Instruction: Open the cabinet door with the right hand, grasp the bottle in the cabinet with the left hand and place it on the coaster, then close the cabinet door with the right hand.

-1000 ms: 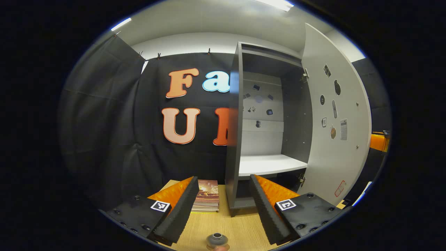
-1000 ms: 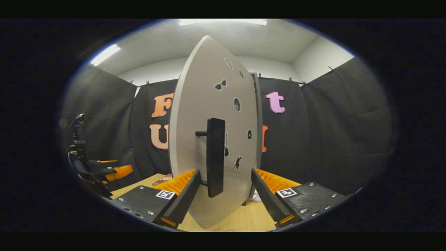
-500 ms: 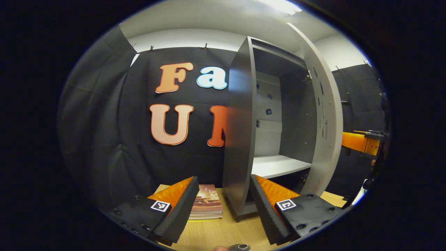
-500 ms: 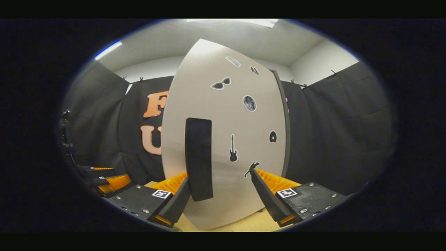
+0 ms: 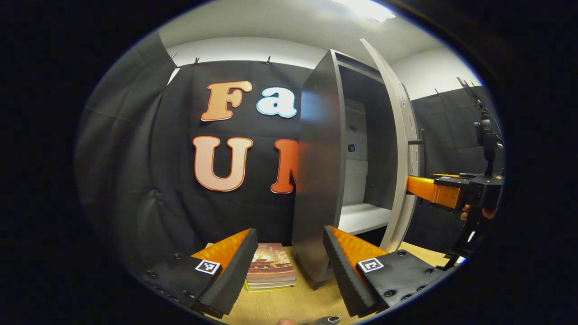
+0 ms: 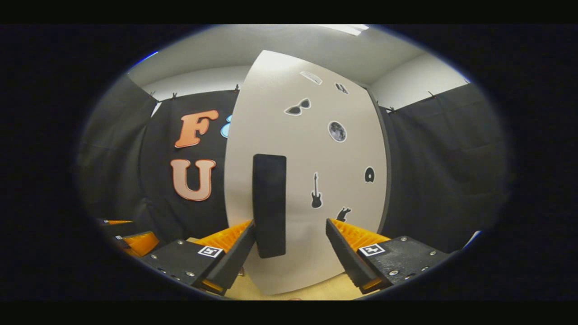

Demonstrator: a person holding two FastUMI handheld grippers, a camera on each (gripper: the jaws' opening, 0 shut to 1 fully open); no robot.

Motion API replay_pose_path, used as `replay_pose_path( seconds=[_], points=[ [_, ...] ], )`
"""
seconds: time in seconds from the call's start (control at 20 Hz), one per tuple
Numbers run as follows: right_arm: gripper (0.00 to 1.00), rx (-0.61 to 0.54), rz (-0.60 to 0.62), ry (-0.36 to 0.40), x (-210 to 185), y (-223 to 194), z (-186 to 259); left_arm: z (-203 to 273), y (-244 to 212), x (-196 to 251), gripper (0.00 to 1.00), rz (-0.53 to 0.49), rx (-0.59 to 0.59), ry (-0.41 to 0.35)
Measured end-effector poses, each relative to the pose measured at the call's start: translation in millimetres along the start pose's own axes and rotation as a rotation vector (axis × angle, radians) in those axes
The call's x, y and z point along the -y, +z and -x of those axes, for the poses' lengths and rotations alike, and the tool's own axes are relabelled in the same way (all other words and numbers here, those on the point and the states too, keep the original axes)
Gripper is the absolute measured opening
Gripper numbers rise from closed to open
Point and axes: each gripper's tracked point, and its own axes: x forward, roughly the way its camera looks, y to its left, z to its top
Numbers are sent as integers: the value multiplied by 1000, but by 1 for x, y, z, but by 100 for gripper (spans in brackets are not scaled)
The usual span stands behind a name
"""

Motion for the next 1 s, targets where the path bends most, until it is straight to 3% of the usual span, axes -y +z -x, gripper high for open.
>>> replay_pose_path(
  seconds=[0.35,0.8,1.0],
  points=[
    [94,-58,-174,142,-8,-9,-13,-2,2,-4,95,-8,6,28],
    [94,-102,-214,246,-13,-22,-30,-5,-8,-17,95,-8,-6,124],
    [95,-93,-139,255,-14,-25,-29,-8,-12,-21,94,-2,-11,156]
  ],
)
